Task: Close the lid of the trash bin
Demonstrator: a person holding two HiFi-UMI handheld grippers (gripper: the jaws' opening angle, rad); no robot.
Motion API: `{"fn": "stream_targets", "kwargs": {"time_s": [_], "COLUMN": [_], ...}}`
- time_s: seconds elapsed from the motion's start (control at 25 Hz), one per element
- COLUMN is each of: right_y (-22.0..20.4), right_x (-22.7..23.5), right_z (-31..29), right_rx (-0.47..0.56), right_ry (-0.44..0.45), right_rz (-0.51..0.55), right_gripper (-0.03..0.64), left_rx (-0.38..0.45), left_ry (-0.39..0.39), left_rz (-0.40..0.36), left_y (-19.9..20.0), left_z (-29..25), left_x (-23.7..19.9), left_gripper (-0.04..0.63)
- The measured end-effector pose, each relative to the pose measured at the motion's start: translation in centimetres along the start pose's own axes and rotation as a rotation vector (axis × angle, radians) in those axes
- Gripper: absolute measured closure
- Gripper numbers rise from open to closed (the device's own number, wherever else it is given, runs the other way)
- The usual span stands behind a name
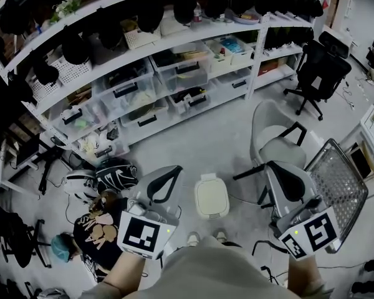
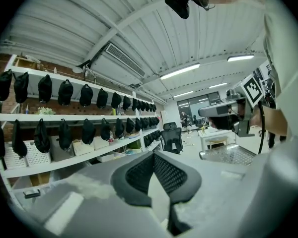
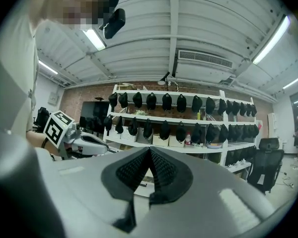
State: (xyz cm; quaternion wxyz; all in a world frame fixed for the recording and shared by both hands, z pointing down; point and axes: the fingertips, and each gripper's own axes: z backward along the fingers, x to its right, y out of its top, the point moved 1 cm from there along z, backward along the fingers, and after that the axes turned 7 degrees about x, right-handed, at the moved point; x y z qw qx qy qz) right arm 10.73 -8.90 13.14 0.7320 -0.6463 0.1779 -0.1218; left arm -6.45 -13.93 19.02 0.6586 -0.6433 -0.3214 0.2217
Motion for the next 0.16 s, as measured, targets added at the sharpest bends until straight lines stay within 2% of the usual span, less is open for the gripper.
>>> {"fn": "stream_targets", "kwargs": {"time_s": [0.16], "right_y": [-0.20], "right_x": [0.47], "right_z": [-0.32], "right_rx": [-0.003], "right_ry": [-0.006], "right_rz": [0.005], "right_gripper": [0.614], "left_rx": [0.001], "left_ry": [0.015], "left_rz": [0.009], "left_y": [-0.34], "left_z": [-0.04], "left_x": [-0.62], "left_gripper": [0.594]}}
